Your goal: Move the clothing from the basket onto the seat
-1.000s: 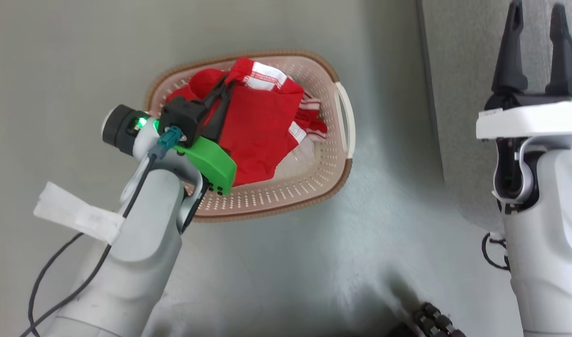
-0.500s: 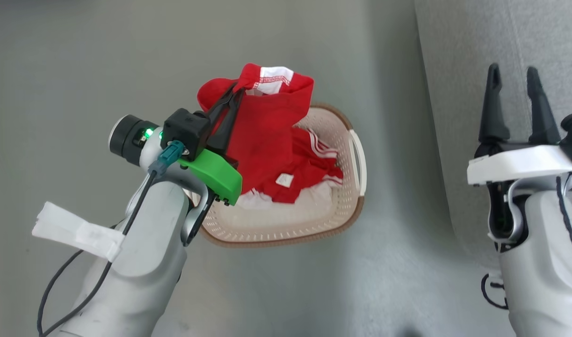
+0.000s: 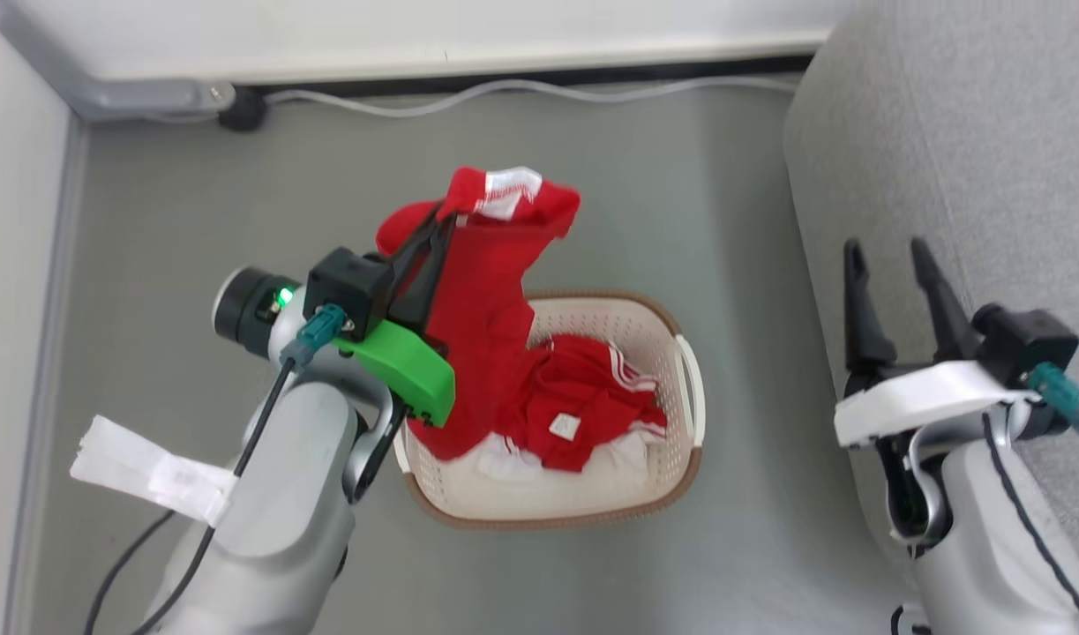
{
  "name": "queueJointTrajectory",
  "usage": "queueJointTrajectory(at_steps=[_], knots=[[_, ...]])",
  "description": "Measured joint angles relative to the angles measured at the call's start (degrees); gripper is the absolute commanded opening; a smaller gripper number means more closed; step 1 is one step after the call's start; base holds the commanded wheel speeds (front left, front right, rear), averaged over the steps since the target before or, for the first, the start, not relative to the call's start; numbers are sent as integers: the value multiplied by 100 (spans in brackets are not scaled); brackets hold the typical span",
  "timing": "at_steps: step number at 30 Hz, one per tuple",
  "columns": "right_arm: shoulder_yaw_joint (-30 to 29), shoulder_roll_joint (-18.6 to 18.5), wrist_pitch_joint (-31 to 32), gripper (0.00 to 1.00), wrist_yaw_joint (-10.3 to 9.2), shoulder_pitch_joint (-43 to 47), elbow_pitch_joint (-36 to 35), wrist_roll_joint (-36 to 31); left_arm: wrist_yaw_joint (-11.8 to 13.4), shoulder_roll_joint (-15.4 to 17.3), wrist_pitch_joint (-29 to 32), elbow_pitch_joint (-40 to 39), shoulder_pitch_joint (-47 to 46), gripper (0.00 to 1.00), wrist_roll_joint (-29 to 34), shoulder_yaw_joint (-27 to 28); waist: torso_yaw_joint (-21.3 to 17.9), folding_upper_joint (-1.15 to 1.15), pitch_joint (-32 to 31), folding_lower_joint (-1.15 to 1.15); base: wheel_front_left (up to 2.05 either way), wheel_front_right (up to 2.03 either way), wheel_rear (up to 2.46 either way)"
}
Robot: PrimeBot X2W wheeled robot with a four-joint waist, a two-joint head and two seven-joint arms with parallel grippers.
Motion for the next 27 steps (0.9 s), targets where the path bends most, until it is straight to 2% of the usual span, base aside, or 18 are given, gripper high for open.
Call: queueJointTrajectory(at_steps=[7, 14, 21, 27], knots=[[298, 14, 0, 100, 118, 259, 242, -76, 0, 0, 0, 102, 198, 0, -135, -93, 88, 0, -494, 0, 0, 0, 0], [1066, 16, 1, 100, 344, 464, 610, -322, -1, 0, 79, 88, 324, 0, -187, -187, 167, 0, -1057, 0, 0, 0, 0], [1697, 15, 2, 100, 400, 469, 909, -368, -18, 1, 237, -219, 326, 0, -318, -396, 253, 0, -1446, 0, 0, 0, 0], [1957, 14, 2, 100, 449, 399, 1139, -360, -25, 1, 331, -503, 322, 0, -469, -532, 351, 0, -1548, 0, 0, 0, 0]])
